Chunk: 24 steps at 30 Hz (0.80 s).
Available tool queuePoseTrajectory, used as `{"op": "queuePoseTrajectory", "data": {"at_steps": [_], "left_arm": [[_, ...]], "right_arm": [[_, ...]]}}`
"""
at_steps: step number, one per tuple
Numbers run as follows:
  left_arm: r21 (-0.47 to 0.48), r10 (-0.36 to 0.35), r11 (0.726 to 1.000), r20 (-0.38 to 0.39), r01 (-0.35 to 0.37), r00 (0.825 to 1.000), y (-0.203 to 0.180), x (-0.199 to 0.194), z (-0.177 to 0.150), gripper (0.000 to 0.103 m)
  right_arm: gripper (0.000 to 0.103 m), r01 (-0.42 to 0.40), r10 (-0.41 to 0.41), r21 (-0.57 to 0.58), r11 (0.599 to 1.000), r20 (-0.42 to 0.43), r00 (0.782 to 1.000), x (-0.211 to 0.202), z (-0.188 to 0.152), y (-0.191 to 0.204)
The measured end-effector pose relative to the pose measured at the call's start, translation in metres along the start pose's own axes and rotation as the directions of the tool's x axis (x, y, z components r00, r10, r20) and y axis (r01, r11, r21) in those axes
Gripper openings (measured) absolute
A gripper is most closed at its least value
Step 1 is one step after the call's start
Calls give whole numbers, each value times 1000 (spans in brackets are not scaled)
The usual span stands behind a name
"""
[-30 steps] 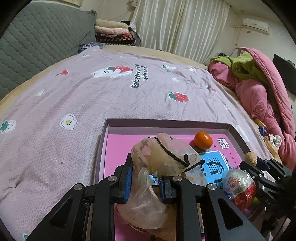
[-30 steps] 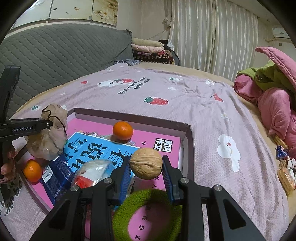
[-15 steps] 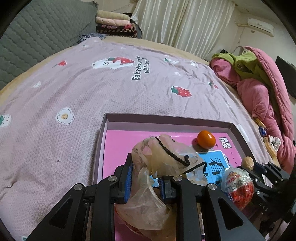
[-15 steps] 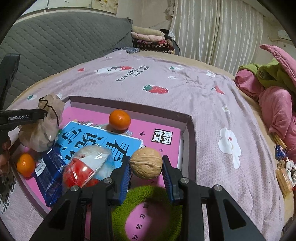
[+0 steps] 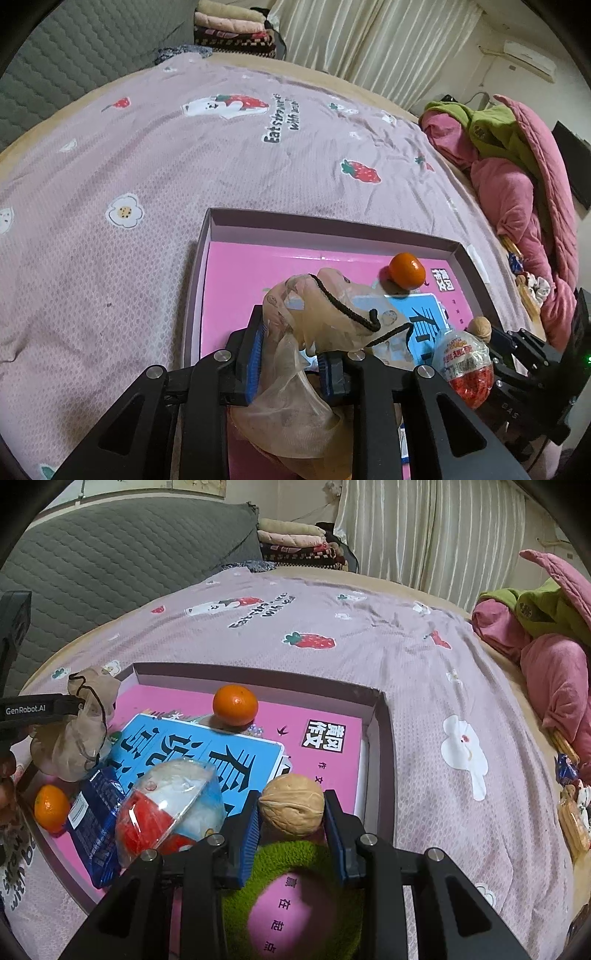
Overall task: Organize objects
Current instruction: 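Lower the mesh cloth into the tray with the left gripper while the right holds the walnut above, then open the left gripper to release the mesh cloth while the right lowers the walnut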
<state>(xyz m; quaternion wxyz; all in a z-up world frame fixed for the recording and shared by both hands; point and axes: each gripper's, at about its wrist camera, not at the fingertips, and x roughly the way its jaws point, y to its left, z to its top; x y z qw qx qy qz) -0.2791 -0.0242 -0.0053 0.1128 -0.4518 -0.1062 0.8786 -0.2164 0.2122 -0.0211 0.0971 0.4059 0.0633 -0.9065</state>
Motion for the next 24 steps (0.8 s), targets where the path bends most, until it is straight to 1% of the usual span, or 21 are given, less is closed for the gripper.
{"op": "queuePoseTrajectory", "data": {"at_steps": [2, 4, 7, 16, 19, 22, 24], "left_arm": [[-6, -2, 1000, -23, 2, 1000, 1, 0, 1, 27], [-16, 3, 1000, -41, -3, 999, 3, 0, 2, 32], [-35, -3, 999, -60, 0, 998, 7, 1, 3, 34], [-38, 4, 999, -79, -7, 997, 11, 0, 6, 38], [-43, -5, 999, -90, 1, 996, 11, 0, 6, 41], [-47, -5, 999, -85, 1, 996, 11, -2, 6, 42], [-60, -21, 998, -86, 16, 996, 12, -1, 6, 42]], "right_arm": [[34, 1, -1, 1, 1000, -6, 1000, 1, 0, 0], [34, -2, 2, 2, 1000, -9, 1000, 1, 0, -1], [34, -3, 3, 5, 1000, -14, 1000, 1, 0, -1], [34, -5, 5, 10, 1000, -17, 1000, 2, -1, -2], [34, -4, 4, 12, 1000, -17, 1000, 2, -1, -1], [34, -4, 4, 15, 1000, -17, 1000, 2, -1, -1], [35, -2, 2, 17, 1000, -18, 1000, 1, -1, -1]]}}
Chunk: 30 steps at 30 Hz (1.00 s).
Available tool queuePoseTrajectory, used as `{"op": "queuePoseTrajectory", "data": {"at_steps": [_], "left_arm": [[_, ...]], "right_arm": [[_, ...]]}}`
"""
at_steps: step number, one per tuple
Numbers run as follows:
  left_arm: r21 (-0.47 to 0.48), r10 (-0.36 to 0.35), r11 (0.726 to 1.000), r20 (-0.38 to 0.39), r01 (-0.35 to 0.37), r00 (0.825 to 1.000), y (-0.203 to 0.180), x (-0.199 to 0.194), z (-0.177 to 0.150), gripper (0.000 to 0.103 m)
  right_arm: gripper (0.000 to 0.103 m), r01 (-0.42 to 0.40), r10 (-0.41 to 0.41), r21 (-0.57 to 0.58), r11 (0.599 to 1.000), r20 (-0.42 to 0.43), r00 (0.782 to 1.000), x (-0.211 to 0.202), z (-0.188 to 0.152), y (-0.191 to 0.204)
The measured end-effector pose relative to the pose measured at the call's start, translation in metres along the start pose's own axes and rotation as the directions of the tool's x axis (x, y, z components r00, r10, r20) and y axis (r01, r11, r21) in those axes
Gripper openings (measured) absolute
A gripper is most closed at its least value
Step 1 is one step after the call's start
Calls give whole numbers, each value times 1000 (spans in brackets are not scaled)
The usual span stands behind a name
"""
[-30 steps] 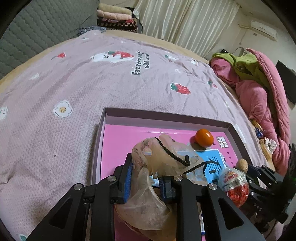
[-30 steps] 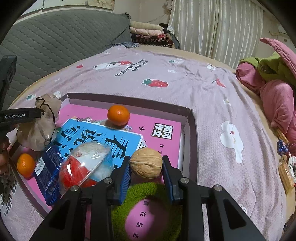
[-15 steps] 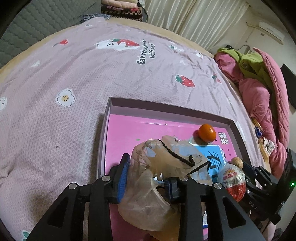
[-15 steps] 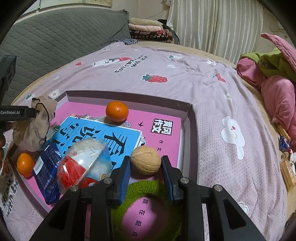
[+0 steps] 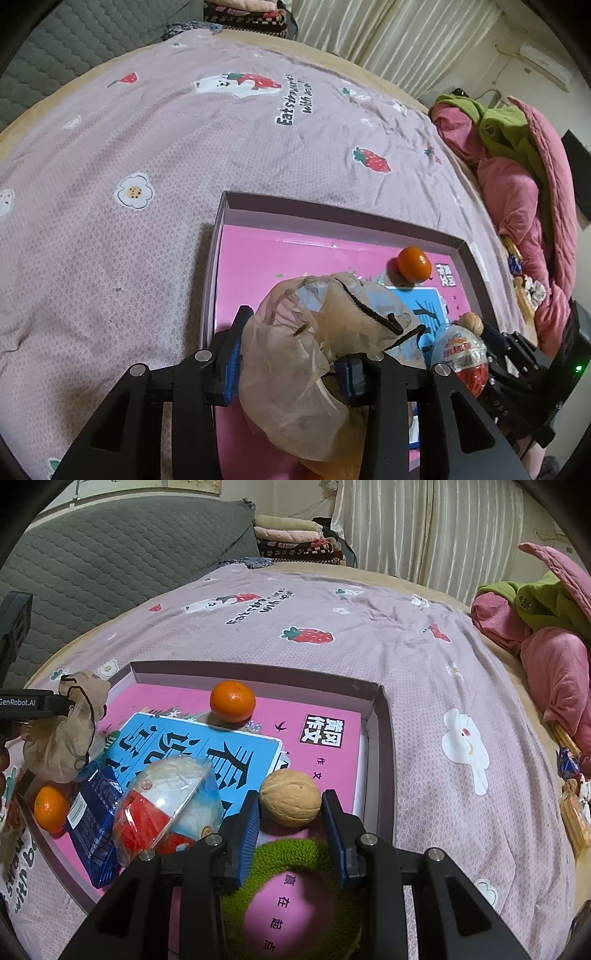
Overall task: Organize objects
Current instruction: 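Open the left gripper to release the mesh cloth while the right lowers the walnut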
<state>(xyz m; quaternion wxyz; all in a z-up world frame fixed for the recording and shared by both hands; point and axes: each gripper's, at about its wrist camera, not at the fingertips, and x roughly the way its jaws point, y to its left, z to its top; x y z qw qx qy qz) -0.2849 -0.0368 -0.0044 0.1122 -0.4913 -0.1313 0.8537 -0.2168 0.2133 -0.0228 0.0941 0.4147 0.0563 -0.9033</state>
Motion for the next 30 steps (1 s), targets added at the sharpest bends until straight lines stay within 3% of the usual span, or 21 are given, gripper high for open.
{"op": "queuePoseTrajectory", "data": {"at_steps": [12, 22, 30], "left_arm": [[-56, -47, 997, -45, 45, 998, 8, -4, 4, 52], [-69, -72, 995, -74, 67, 995, 7, -12, 4, 55], [-73, -31, 997, -87, 25, 996, 10, -12, 4, 59]], "right_arm": [[35, -1, 1, 0, 1000, -1, 1000, -1, 0, 0], [35, -2, 2, 3, 1000, 1, 1000, -2, 0, -2], [35, -1, 1, 3, 1000, 2, 1000, -2, 0, -2]]}}
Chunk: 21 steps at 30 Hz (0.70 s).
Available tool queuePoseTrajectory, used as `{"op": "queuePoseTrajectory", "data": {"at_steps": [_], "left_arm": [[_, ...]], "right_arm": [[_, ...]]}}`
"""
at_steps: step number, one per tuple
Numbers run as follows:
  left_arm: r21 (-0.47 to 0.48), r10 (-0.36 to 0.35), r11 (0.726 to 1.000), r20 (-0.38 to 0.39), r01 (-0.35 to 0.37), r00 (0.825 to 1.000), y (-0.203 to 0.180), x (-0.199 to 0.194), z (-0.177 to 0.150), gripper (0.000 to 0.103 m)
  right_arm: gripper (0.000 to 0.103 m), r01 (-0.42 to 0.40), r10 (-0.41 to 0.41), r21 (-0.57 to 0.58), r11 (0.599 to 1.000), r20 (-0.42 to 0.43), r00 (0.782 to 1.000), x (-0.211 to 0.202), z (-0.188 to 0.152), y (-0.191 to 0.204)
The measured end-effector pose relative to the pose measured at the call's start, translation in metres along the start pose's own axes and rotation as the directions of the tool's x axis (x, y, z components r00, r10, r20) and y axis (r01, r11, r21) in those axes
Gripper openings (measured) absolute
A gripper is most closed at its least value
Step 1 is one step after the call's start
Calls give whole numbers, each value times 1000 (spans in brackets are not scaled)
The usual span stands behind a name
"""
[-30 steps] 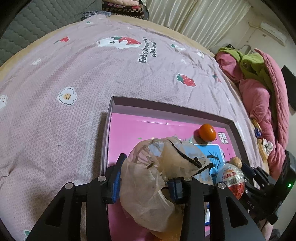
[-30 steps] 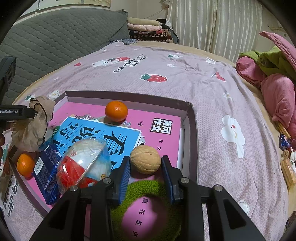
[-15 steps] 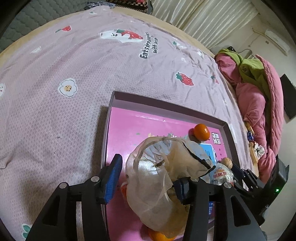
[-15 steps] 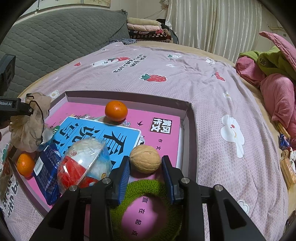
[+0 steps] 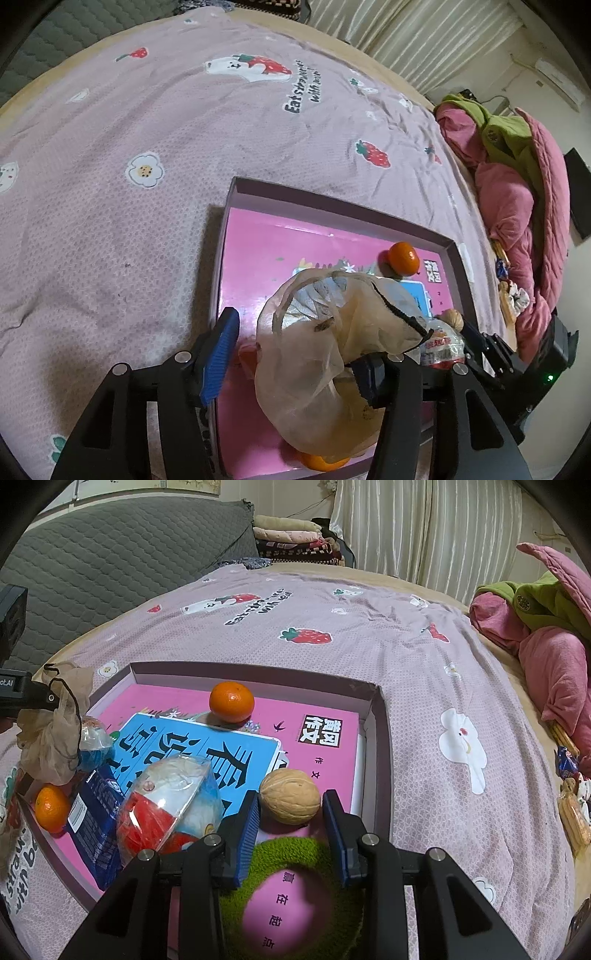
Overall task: Organize objects
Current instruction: 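Open the left gripper to release the mesh cloth while the right lowers the walnut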
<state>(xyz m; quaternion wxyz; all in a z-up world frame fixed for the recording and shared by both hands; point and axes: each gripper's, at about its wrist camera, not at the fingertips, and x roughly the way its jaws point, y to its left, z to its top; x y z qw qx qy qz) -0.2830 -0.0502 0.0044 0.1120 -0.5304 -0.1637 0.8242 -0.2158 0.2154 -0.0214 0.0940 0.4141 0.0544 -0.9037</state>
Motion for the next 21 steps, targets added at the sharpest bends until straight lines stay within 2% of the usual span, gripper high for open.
{"op": "queuePoseTrajectory", "data": {"at_steps": [6, 21], "left_arm": [[27, 14, 1000, 0, -14, 1000, -6, -2, -3, 61], [134, 59, 988, 108, -73, 992, -25, -8, -14, 61]], "right_arm": [[35, 0, 0, -1, 1000, 0, 1000, 0, 0, 1], [36, -1, 1, 5, 1000, 7, 1000, -5, 1, -1]]}}
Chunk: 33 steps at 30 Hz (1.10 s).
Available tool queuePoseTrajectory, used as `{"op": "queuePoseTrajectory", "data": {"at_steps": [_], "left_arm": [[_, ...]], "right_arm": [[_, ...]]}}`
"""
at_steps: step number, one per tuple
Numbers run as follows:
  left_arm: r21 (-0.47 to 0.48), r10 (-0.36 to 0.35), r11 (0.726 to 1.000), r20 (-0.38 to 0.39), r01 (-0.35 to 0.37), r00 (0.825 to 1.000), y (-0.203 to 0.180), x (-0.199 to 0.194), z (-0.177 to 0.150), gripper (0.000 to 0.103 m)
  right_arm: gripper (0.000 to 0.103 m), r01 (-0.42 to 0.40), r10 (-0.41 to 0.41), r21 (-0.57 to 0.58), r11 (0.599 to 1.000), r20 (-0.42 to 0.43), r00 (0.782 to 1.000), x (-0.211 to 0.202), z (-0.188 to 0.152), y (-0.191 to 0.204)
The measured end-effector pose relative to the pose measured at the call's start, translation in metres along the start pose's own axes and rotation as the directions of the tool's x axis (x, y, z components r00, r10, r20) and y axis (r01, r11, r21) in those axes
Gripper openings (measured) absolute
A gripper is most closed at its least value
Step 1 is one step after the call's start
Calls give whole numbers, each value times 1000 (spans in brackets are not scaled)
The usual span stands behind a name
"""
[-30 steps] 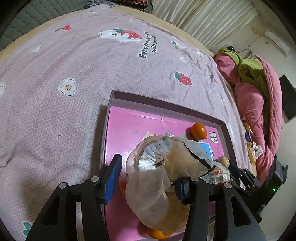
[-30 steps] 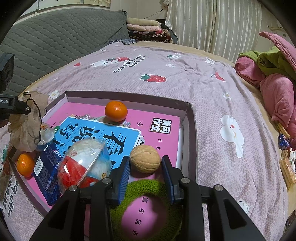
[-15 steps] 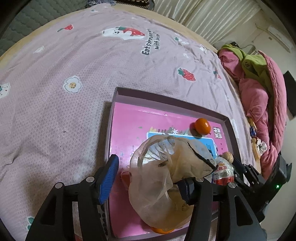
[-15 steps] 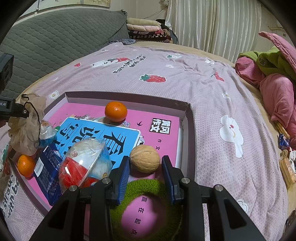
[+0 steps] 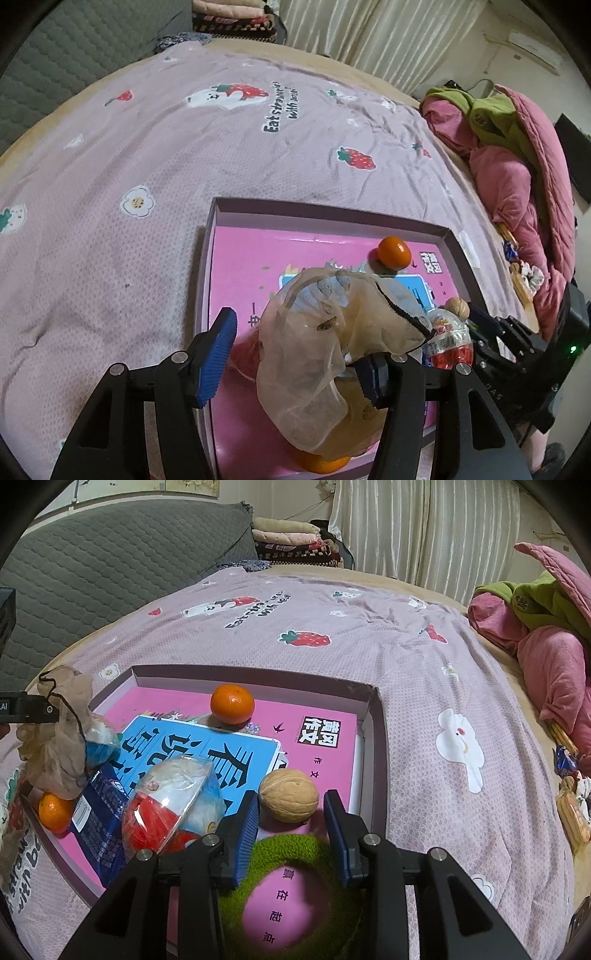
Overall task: Organize objects
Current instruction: 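Open the left gripper to release the mesh cloth while the right lowers the walnut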
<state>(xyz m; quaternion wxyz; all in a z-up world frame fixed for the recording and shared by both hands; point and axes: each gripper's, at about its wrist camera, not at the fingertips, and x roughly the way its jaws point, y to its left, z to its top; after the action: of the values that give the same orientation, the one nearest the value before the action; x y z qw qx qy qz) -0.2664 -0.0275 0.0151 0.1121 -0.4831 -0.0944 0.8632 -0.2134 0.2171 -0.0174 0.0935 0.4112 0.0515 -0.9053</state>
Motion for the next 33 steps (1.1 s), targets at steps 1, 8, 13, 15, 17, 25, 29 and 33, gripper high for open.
{"op": "queuePoseTrajectory", "data": {"at_steps": [1, 8, 13, 15, 17, 25, 29, 33], "left_arm": [[3, 1, 1000, 5, -1, 1000, 0, 1, 0, 61], [-1, 13, 1000, 10, -13, 1000, 2, 7, 0, 61], [12, 21, 1000, 24, -21, 1000, 0, 5, -2, 61], [18, 25, 1000, 36, -25, 999, -1, 3, -4, 61], [27, 31, 999, 50, -32, 998, -2, 1, -7, 61], [60, 62, 996, 109, -69, 992, -1, -8, -28, 61], [64, 66, 995, 146, -76, 987, 1, -16, -36, 61], [72, 67, 994, 181, -81, 981, -1, -21, -42, 61]], "right_arm": [[36, 0, 0, 0, 1000, 0, 1000, 0, 0, 0], [36, 0, 0, -3, 1000, -3, 1000, -1, 0, 1], [37, 1, -1, -3, 1000, -2, 1000, -1, 0, 1], [37, 2, -2, -4, 1000, -1, 1000, -1, -1, 2], [37, 3, -3, -4, 1000, -1, 1000, -1, -1, 2], [40, 5, -5, -4, 1000, 9, 1000, -3, -2, 6], [41, 2, -2, -10, 1000, 16, 1000, -6, -3, 8], [41, 3, -3, -14, 1000, 24, 1000, -9, -5, 11]]}}
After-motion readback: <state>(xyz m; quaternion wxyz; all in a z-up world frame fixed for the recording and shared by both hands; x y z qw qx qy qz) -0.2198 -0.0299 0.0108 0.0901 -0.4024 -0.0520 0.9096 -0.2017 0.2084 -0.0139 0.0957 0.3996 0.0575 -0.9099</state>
